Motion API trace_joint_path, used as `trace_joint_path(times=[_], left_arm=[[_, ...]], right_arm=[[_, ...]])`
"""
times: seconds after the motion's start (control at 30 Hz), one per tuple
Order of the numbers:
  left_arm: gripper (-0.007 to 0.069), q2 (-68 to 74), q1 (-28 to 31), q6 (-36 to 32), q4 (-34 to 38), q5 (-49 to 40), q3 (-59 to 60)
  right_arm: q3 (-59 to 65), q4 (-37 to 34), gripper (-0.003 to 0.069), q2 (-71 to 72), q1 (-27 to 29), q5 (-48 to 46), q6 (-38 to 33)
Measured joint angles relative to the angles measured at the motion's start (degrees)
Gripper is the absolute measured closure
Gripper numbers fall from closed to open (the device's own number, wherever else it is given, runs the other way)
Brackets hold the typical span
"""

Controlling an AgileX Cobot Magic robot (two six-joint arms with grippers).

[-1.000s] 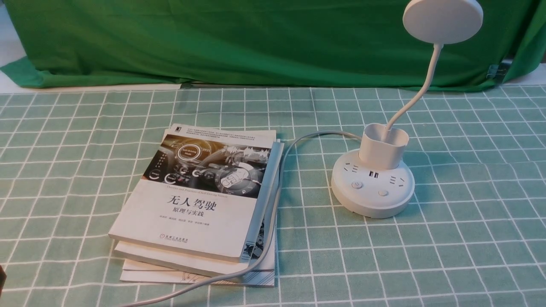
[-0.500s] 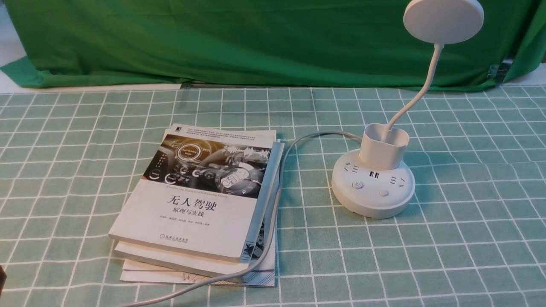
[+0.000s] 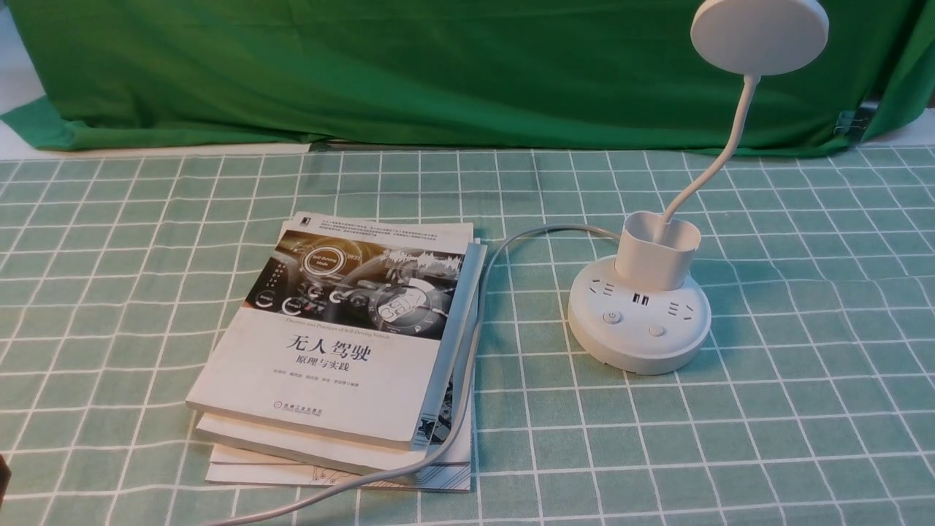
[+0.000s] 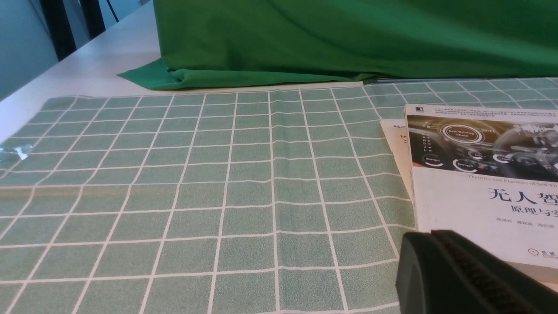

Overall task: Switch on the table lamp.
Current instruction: 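Press the button on the base of the white desk lamp with the right gripper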

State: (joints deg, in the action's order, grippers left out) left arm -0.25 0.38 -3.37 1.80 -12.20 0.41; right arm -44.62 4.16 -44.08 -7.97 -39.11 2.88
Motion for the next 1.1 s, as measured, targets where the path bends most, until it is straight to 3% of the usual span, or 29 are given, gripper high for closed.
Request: trace_joint_path(times=[0.23, 0.4, 0.63, 1.1], left_arm=[[0.0603, 0.0, 0.0, 0.0, 0.0, 0.0, 0.0], [0.0603, 0.0, 0.0, 0.0, 0.0, 0.0, 0.0], [0.0603, 0.0, 0.0, 0.0, 0.0, 0.0, 0.0], [0.0603, 0.0, 0.0, 0.0, 0.0, 0.0, 0.0]], right_arm=[[-3.5, -7.4, 0.0625, -11.6, -3.8, 1.6, -3.3], [-4.5, -15.0, 0.0625, -22.5, -8.8, 5.5, -12.6], [-9.1, -16.1, 0.0625, -35.7, -11.4, 7.2, -14.4], [-9.6, -18.1, 0.0625, -51.2, -13.2, 23.8, -14.4]])
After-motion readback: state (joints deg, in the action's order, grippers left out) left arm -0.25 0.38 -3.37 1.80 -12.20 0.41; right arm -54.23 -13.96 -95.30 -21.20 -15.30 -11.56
